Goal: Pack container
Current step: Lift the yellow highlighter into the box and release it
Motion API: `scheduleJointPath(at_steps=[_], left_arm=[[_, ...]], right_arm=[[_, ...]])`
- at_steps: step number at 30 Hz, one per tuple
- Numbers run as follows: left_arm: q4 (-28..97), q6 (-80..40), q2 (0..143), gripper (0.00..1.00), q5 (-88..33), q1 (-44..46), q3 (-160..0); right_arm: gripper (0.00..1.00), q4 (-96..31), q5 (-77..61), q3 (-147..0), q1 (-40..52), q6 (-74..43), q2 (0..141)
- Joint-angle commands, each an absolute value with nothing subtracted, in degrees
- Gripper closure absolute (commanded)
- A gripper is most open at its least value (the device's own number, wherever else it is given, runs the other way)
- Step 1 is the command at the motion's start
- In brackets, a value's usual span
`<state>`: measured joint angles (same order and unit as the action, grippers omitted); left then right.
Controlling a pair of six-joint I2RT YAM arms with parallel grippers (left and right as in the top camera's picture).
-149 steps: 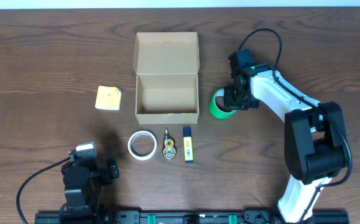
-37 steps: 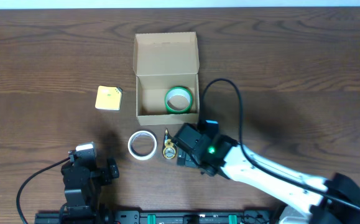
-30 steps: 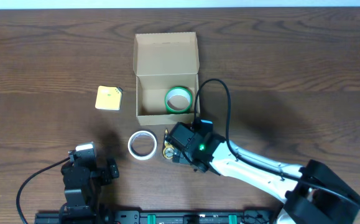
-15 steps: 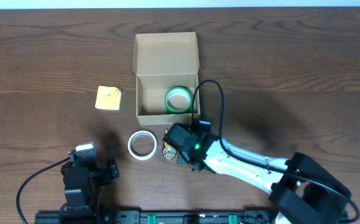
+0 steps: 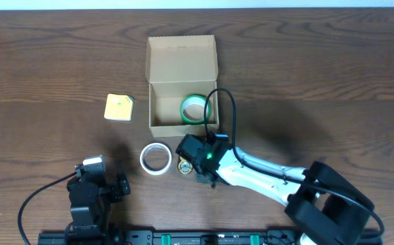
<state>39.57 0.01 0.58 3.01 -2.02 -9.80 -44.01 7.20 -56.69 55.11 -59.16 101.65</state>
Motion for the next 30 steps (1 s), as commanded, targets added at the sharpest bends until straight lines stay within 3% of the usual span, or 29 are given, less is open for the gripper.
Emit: scheduleJointPath(at_steps=[1,11,16,21,26,30], left_arm=[[39.62,0.45,0.23,0.05,3.42,-1.96,-9.15],[39.62,0.47,0.23,0.05,3.42,-1.96,-9.15],[39.62,0.45,0.23,0.05,3.42,-1.96,-9.15],[39.62,0.45,0.23,0.05,3.42,-1.96,-9.15],[39.62,0.45,0.23,0.05,3.40,-1.96,-9.15],[39.62,0.45,0.23,0.05,3.42,-1.96,-9.15]], right_arm=[[0.95,-48.47,5.58,-59.02,55.90,-58.17,102.02],[0.96,-60.90,8.58,-64.90,62.43,-56.12,91.83],[0.92,-63.22,19.25,-72.79,61.30,-45.25,87.22],[0.87,-51.62,21.39,-76.23,53.23,-30.22,87.70],[0.83,-40.18,17.96,-76.34,44.21,-21.15,92.51],[0.81,-38.37,17.67,-78.39,42.74,-18.48,100.38]])
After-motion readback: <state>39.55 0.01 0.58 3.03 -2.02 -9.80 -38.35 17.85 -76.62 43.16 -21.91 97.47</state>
